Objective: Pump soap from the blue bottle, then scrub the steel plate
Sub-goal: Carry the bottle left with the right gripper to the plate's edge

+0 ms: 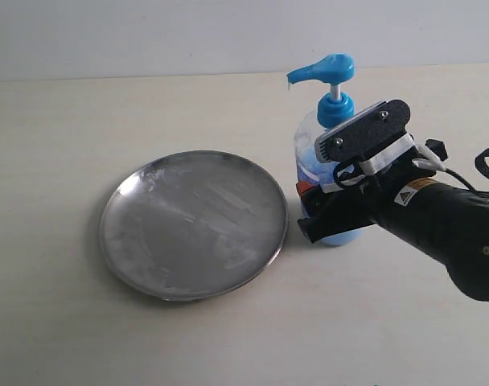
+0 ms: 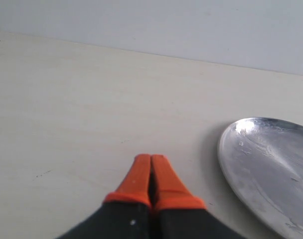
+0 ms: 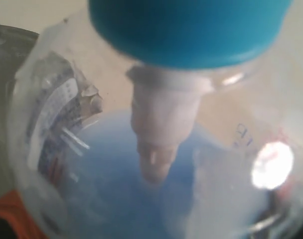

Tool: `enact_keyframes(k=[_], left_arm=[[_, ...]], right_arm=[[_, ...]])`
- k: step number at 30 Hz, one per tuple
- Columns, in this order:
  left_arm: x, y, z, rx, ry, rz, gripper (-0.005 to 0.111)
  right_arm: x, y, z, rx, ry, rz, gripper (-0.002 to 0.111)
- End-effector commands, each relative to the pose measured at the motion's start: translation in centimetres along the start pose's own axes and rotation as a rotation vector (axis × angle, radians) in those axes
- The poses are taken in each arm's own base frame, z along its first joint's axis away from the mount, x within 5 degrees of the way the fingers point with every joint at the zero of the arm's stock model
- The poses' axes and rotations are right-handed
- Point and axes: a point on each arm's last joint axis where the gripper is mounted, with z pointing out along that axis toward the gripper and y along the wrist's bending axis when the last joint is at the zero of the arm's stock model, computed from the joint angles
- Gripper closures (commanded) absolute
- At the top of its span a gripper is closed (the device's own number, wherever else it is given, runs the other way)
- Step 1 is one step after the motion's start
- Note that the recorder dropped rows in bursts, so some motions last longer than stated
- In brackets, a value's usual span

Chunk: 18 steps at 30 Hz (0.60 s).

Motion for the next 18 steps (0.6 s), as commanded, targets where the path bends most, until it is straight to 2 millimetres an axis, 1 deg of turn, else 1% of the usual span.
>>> enact_keyframes(k=[1, 5, 10, 18], left_arm=[[0.06, 0.03, -0.01, -0.002, -0.005, 0.004, 0.107], [0.06, 0.03, -0.01, -0.002, -0.005, 0.004, 0.107], [0.06, 0.03, -0.01, -0.002, -0.005, 0.004, 0.107], [0.06, 0.03, -0.01, -0.002, -0.005, 0.004, 0.107]], right_arm=[[-0.05, 0.60, -0.33, 0.025, 0.009, -0.009, 0.108], [-0.08, 0.92, -0.41, 0.015, 0.007, -0.013, 0.108], [0.14, 0.77, -0.42, 0.032, 0.030, 0.029, 0.108], [-0.11, 0.81, -0.80, 0.010, 0.034, 0.039, 0.108]])
